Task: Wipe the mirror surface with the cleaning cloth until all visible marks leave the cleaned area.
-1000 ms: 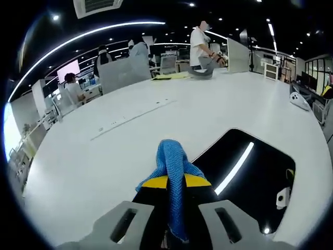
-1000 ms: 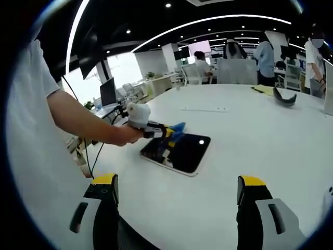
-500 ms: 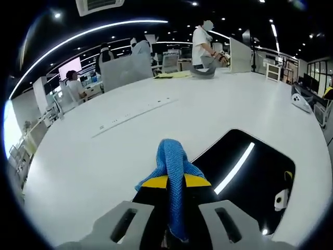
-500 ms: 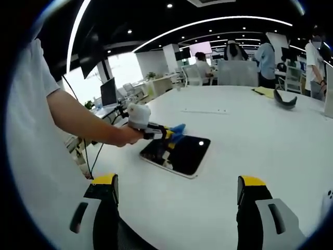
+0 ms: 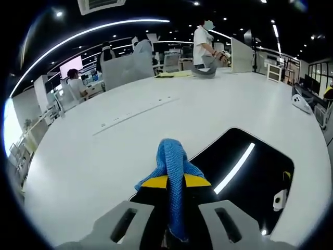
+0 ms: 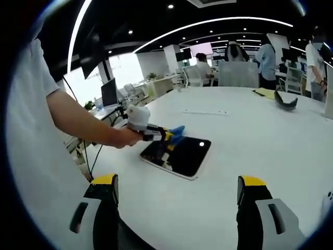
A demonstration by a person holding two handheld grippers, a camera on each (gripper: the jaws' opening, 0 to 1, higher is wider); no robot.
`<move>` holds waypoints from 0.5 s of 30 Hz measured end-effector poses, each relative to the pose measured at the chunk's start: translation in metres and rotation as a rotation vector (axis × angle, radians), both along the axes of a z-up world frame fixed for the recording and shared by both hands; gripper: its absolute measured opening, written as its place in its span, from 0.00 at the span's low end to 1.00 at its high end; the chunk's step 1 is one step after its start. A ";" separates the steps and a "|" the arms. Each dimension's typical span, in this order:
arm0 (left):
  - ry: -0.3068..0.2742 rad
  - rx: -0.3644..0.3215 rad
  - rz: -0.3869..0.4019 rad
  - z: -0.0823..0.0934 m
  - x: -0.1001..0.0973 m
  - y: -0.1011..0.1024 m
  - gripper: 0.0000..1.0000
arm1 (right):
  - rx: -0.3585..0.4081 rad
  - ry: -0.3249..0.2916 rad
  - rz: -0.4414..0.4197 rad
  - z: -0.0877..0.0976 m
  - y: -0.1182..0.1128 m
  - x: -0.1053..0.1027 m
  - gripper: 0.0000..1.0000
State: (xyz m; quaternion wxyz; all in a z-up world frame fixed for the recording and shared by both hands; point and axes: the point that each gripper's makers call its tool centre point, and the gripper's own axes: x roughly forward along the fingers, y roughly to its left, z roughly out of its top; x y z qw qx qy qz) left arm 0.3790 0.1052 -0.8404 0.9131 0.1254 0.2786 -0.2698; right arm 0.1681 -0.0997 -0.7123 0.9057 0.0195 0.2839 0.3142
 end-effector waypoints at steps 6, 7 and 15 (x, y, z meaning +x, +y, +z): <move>0.002 0.005 0.006 -0.001 -0.002 0.002 0.07 | 0.005 -0.002 0.001 0.000 0.002 0.000 0.94; 0.002 0.004 0.007 -0.001 -0.002 0.002 0.07 | 0.004 -0.002 0.002 0.000 0.002 0.000 0.94; -0.001 -0.006 0.018 -0.001 -0.009 0.005 0.07 | 0.002 -0.005 0.003 0.000 0.002 0.000 0.94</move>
